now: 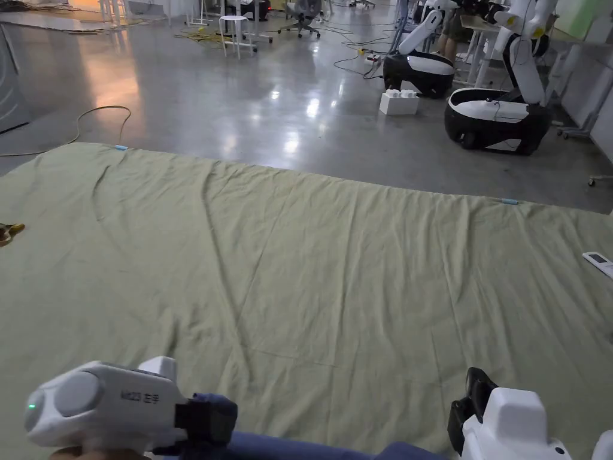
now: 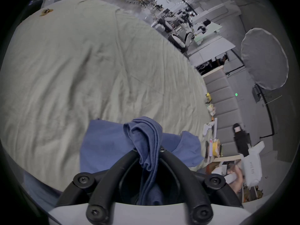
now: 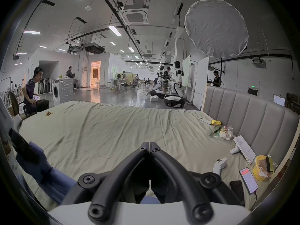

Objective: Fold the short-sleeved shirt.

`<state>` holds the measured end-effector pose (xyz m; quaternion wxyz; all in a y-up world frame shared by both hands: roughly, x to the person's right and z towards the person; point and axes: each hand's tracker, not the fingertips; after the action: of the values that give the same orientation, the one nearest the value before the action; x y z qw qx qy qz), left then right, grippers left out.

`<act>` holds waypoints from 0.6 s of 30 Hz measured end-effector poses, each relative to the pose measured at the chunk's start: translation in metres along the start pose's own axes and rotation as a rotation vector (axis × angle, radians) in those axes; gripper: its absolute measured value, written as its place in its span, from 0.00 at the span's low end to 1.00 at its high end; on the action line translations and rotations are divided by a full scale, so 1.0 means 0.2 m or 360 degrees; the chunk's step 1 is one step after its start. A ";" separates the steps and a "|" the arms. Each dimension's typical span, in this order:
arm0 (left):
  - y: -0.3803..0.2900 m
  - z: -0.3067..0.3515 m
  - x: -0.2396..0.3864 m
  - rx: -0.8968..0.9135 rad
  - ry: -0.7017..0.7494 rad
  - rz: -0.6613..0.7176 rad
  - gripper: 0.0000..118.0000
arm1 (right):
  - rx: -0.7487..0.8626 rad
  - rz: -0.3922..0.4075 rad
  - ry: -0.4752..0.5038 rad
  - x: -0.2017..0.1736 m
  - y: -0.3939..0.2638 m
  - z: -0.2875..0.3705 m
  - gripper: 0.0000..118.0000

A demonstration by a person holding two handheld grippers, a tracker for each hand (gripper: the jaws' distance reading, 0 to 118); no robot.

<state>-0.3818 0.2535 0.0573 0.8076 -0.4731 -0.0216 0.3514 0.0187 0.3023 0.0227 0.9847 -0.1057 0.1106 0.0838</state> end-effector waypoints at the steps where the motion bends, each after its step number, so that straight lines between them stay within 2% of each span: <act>1: 0.00 -0.07 0.00 -0.0012 0.0008 0.0009 0.09 | -0.0003 -0.0001 -0.0007 0.01 0.00 0.00 0.00; 7: -0.10 -0.31 0.12 -0.0138 0.0162 0.0027 0.09 | -0.0021 -0.0016 -0.0049 0.06 -0.02 0.02 0.00; 12: -0.14 -0.40 0.12 -0.0122 0.0207 0.0071 0.11 | -0.0033 -0.0027 -0.0060 0.07 -0.03 0.02 0.00; 13: -0.14 -0.39 0.11 -0.0113 0.0183 0.0064 0.15 | -0.0035 -0.0029 -0.0056 0.08 -0.04 0.03 0.00; 17: -0.15 -0.28 0.17 -0.0082 0.0086 -0.0058 0.56 | -0.0038 -0.0028 -0.0054 0.08 -0.04 0.03 0.00; 18: -0.14 -0.24 0.18 -0.0056 0.0090 -0.0073 0.57 | -0.0039 -0.0026 -0.0054 0.08 -0.04 0.04 0.00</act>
<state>-0.3211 0.2309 0.0423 0.8072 -0.4965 -0.0157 0.3189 0.0376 0.2982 0.0270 0.9857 -0.1172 0.0919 0.0788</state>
